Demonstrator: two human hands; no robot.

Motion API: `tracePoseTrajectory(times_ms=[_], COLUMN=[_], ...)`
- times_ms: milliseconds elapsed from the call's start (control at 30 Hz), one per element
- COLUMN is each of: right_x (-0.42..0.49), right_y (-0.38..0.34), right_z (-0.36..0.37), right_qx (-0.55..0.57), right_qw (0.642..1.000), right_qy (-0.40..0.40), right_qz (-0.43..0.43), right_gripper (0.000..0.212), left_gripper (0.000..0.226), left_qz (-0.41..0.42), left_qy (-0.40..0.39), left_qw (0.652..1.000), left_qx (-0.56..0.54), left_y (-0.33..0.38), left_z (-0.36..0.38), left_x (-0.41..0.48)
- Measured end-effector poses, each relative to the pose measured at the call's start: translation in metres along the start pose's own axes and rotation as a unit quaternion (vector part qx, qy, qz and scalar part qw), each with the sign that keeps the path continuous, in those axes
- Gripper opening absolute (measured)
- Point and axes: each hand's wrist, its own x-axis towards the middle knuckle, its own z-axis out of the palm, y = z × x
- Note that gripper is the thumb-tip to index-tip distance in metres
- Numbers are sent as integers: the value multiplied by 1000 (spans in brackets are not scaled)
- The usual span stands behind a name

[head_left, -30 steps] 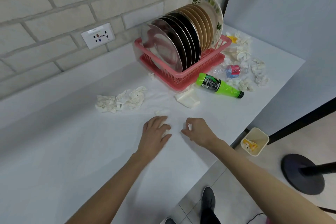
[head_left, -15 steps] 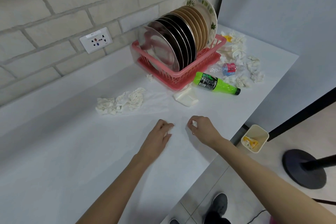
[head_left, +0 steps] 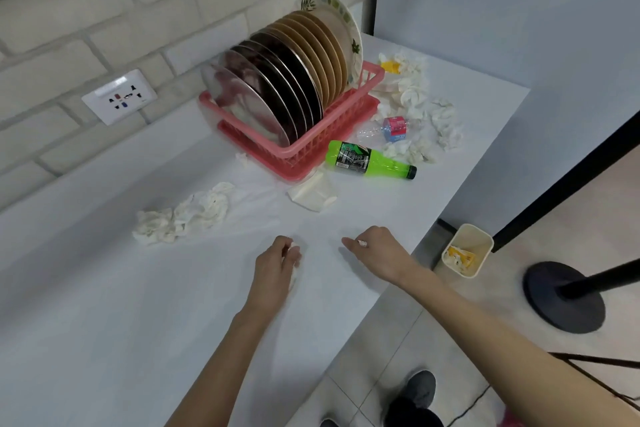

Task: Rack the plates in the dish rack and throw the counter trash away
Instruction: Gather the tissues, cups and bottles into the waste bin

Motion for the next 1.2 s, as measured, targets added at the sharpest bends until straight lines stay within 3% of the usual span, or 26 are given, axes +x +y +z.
tracePoseTrajectory(times_ms=[133,267,567,767,1000,1200], right_x=[-3,-11,-39,-57,-61,-57], right_y=[19,51,148,204,259,301], right_z=[-36,-78,-178,-225,-248,-262], right_qx=[-9,-4,34,70,141,121], right_qw=[1000,999,994,986,970,958], right_qy=[18,31,87,120,109,124], right_qz=[-13,-11,58,94,166,228], right_gripper=[58,57,58,54,36,46], left_gripper=[15,13,47,59,51,43], left_qz=[28,82,115,156,98,47], left_qy=[-72,-94,-163,-197,-269,-341], left_qw=[997,992,980,964,958,939], left_qx=[-12,-2,-5,85,-2,-9], left_y=[49,98,191,226,260,267], left_z=[39,87,211,279,336,380], left_x=[9,27,56,71,82,101])
